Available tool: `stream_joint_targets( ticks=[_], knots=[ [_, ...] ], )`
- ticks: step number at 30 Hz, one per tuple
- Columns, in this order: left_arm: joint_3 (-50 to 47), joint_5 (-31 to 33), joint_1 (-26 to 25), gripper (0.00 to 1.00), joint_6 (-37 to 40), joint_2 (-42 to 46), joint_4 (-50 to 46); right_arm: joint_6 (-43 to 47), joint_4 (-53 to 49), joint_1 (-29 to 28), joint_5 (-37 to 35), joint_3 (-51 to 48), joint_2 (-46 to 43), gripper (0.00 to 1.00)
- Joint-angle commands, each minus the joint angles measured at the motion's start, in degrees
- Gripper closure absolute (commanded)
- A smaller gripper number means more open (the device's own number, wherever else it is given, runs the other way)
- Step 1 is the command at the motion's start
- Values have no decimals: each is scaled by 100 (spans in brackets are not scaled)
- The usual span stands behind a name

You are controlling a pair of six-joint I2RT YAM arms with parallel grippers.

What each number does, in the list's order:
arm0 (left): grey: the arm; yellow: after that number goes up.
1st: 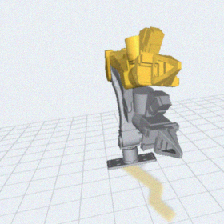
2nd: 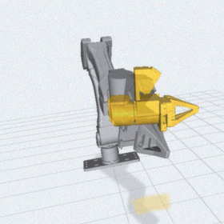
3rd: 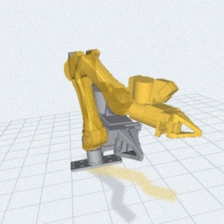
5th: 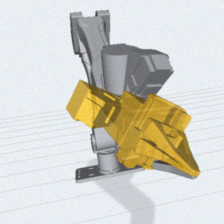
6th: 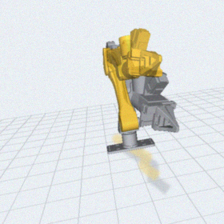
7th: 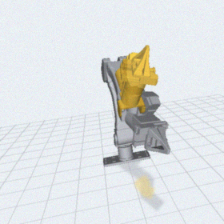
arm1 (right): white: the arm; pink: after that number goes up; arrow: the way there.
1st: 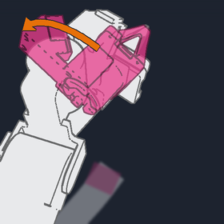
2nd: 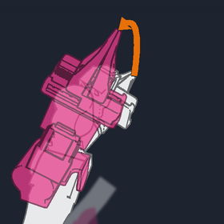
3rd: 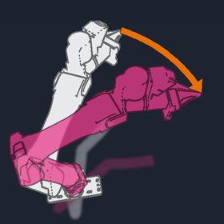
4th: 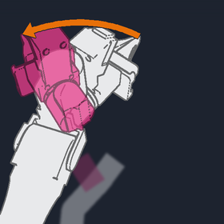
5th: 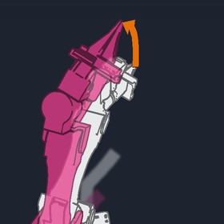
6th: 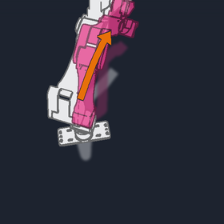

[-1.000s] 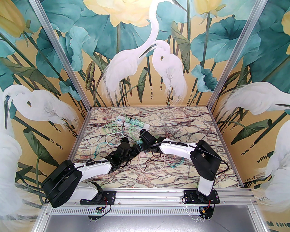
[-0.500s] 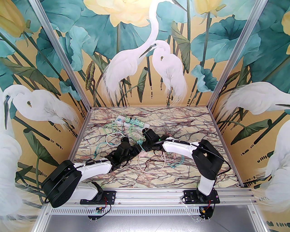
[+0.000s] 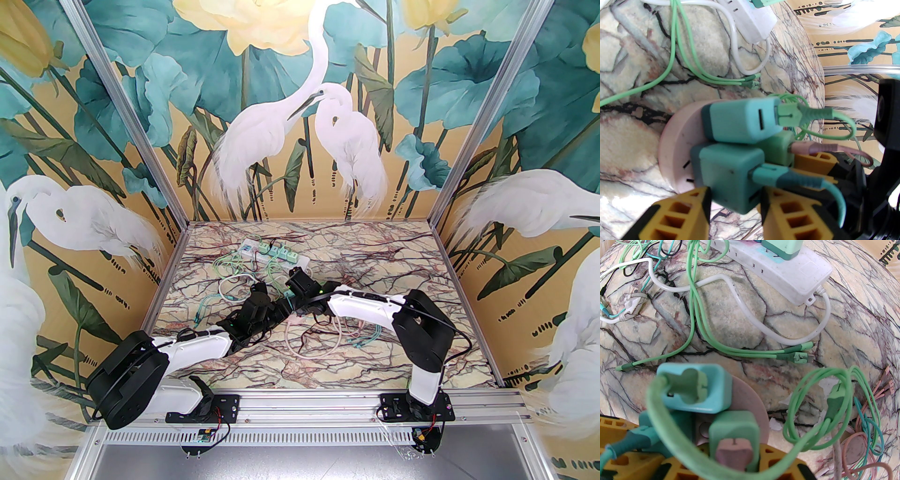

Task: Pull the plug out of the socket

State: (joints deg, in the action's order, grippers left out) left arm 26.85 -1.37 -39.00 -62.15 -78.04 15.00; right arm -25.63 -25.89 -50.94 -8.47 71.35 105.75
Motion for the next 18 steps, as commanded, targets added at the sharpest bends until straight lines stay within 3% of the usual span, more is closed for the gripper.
stream_joint_targets(
  ticks=[1,5,8,18],
  knots=[
    [-153,224,87,59,71,-400,-1174,10,181,175,718,-105,-500,81],
    [-179,198,88,60,53,-491,-1114,-197,434,485,1249,-350,-686,81],
    [-180,196,86,60,62,-501,-1105,-127,322,484,1178,-276,-671,81],
    [-71,77,86,60,118,-698,-1072,319,-459,-147,-49,357,-81,80]
  ],
)
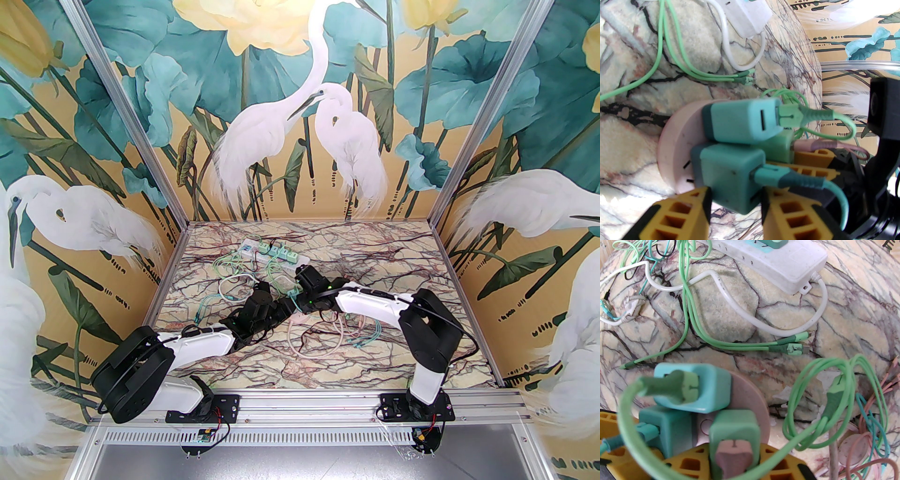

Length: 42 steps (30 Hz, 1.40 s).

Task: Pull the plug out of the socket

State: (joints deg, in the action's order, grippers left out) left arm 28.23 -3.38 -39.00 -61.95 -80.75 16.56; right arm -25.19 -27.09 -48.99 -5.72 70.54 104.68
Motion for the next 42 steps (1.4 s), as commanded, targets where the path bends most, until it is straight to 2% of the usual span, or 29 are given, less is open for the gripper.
stream_joint_targets(
  ticks=[1,14,22,29,35,42],
  knots=[
    [-210,268,93,60,104,-459,-1213,333,-474,-423,-518,532,109,80],
    [-164,255,86,60,178,-526,-1225,375,-413,-461,-532,550,156,80],
    [-224,229,86,60,208,-467,-1187,-81,351,249,725,-209,-520,80],
    [-199,221,88,60,228,-471,-1172,-90,296,373,870,-209,-552,80],
    [-155,189,87,60,266,-480,-1190,-53,121,232,703,8,-356,80],
    [-48,99,90,60,319,-558,-1240,275,-849,-469,-742,903,253,80]
  ],
)
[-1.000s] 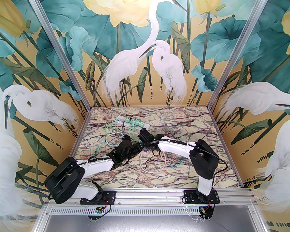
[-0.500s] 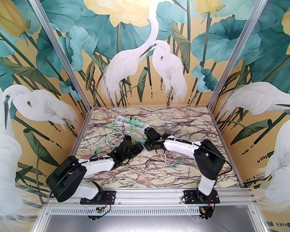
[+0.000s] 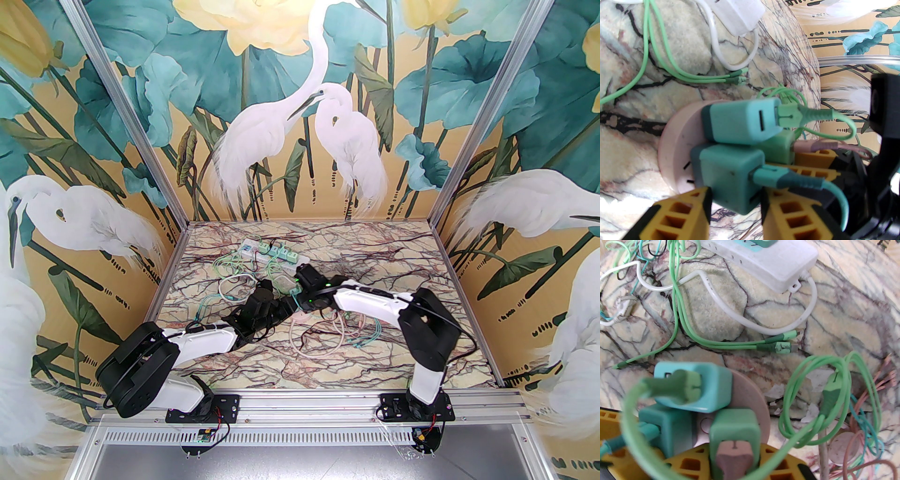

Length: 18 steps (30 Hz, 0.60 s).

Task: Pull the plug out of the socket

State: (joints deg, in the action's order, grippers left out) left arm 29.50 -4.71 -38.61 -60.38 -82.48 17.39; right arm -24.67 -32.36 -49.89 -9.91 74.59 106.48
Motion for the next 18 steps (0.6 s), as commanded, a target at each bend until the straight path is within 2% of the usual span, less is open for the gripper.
stream_joint_targets(
  ticks=[1,11,18],
  knots=[
    [-177,229,47,60,169,-394,-1325,242,-365,-413,-362,555,149,80],
    [-181,236,47,60,184,-432,-1317,243,-213,-407,-337,424,76,80],
    [-200,227,51,60,158,-507,-1290,-16,467,164,769,-261,-593,80]
  ],
)
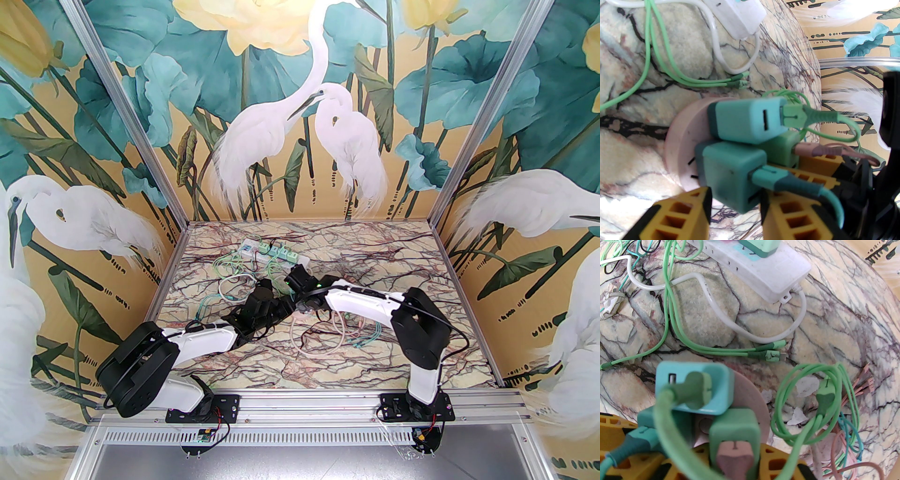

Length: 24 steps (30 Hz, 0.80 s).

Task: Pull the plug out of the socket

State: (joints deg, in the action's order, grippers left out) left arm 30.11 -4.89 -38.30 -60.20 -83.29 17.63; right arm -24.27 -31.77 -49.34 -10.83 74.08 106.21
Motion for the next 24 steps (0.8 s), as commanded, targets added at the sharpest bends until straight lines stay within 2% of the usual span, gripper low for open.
stream_joint_targets(
  ticks=[1,5,10,17,24],
  knots=[
    [-255,250,16,60,136,-443,-1314,-125,553,219,1085,-325,-686,80],
    [-234,213,17,60,137,-519,-1280,-402,1023,627,1916,-700,-983,79],
    [-231,188,21,60,130,-556,-1251,-361,905,667,1916,-654,-957,79],
    [-169,144,15,60,158,-618,-1278,-107,371,303,1135,-269,-629,79],
    [-121,97,18,60,176,-704,-1271,182,-661,-398,-282,626,60,79]
  ],
)
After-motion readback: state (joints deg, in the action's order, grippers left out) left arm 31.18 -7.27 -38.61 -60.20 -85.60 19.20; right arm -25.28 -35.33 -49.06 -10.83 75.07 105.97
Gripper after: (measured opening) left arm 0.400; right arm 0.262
